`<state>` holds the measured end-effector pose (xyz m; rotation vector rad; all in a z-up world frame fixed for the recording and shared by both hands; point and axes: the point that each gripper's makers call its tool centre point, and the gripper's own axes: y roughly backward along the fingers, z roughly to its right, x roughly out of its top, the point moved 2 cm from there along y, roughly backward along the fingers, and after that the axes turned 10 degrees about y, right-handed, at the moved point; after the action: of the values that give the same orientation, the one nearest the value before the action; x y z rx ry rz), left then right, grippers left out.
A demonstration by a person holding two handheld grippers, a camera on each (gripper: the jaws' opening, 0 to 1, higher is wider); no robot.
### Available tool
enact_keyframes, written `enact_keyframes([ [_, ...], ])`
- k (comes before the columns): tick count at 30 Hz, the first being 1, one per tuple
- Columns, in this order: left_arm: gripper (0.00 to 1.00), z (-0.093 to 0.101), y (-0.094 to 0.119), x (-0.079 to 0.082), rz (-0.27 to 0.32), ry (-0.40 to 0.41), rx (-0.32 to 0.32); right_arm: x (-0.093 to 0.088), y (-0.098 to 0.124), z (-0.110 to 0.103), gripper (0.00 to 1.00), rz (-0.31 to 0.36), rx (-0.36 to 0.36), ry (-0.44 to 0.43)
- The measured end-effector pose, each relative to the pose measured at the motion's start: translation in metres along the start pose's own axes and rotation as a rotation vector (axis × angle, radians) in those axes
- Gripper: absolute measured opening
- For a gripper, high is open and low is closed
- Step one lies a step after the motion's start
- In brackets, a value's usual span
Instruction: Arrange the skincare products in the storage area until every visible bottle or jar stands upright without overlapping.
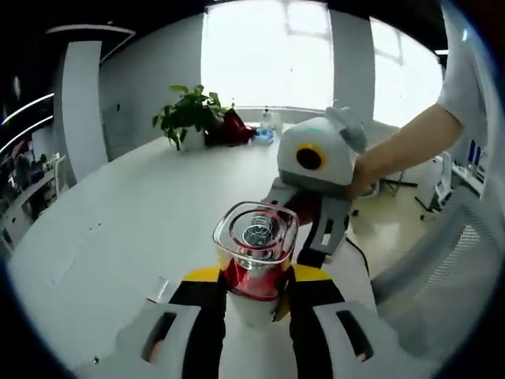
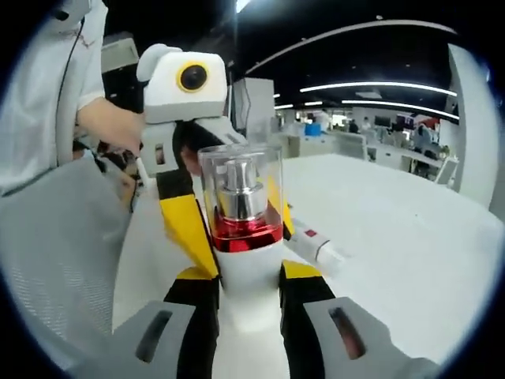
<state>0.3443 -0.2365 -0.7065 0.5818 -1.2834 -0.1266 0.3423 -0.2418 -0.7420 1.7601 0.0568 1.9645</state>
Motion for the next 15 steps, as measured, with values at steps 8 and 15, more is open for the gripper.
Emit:
enact_keyframes([
  [8,0.26,-0.012,-0.004,0.004,0.014,-0.011,0.004,0.000,-0.003,0.011,0.28,-0.012,0.001,0.011],
  [15,0.25,-0.012,-0.003,0.004,0.021,0.043,0.002,0.000,-0.004,0.014,0.29,-0.025,0.002,-0.029],
])
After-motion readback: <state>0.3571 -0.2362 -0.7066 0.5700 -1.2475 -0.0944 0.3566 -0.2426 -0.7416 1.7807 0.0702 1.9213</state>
